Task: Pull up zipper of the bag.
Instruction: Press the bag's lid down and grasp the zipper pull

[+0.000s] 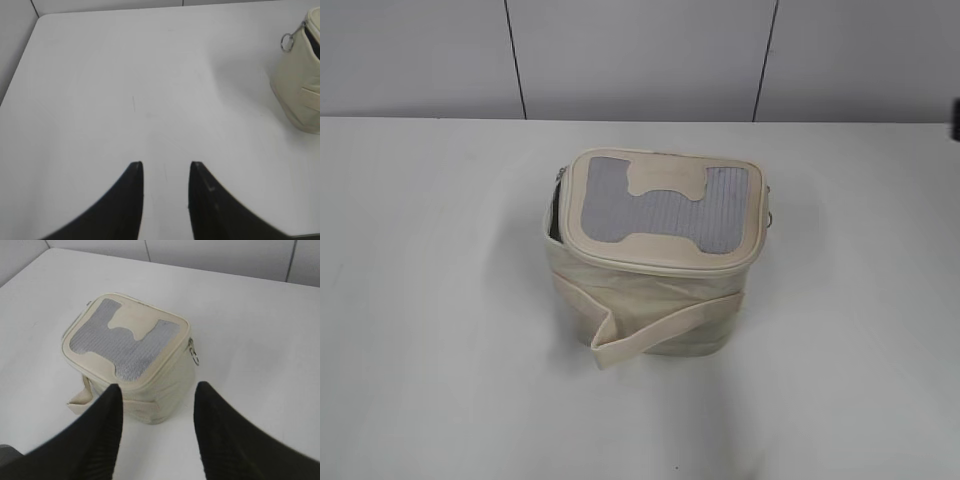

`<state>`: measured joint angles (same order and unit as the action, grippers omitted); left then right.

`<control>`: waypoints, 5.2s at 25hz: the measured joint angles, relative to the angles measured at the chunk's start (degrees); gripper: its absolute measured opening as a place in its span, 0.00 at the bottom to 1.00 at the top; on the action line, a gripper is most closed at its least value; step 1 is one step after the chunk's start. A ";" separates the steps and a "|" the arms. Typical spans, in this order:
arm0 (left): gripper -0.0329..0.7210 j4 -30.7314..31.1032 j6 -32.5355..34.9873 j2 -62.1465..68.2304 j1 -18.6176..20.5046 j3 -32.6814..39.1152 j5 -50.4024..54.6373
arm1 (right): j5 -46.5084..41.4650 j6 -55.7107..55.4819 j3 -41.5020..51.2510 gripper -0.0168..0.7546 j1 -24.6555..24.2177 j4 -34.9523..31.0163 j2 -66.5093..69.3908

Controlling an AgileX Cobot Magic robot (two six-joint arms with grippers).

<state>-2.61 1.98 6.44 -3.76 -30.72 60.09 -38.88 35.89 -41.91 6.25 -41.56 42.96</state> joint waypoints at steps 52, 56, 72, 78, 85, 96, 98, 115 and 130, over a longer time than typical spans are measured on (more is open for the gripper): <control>0.36 -85.06 66.40 62.60 9.51 -0.79 -11.45 | -30.40 17.80 -78.55 0.57 15.21 -9.20 91.85; 0.36 -86.53 67.82 64.32 9.68 -0.81 -11.11 | -30.40 17.00 -78.55 0.57 17.45 -6.82 91.85; 0.36 -89.19 70.24 66.57 9.68 -0.85 -11.96 | -30.46 13.78 -78.71 0.17 19.47 2.89 92.41; 0.45 -93.15 74.41 75.93 9.68 -5.99 -6.07 | -30.41 13.75 -78.71 0.17 19.47 2.31 92.51; 0.56 -89.87 80.06 89.54 5.16 -14.29 -2.11 | -30.45 13.71 -78.71 0.17 19.47 2.04 92.51; 0.57 -91.77 82.19 94.28 -0.31 -15.26 -2.84 | -30.45 13.71 -78.71 0.17 19.47 1.55 92.56; 0.57 -92.48 81.90 94.28 -1.96 -15.26 -5.42 | -30.45 13.68 -78.71 0.17 19.47 1.25 92.62; 0.46 -95.50 80.10 94.42 -6.73 -17.36 -15.21 | -30.45 13.68 -78.71 0.17 19.42 0.81 92.68; 0.45 -94.94 78.83 95.00 -7.22 -17.36 -13.31 | -30.45 13.68 -78.71 0.17 19.42 0.75 92.72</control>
<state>-97.55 80.81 101.45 -10.98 -48.08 46.78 -69.34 49.57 -120.62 25.67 -40.81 135.68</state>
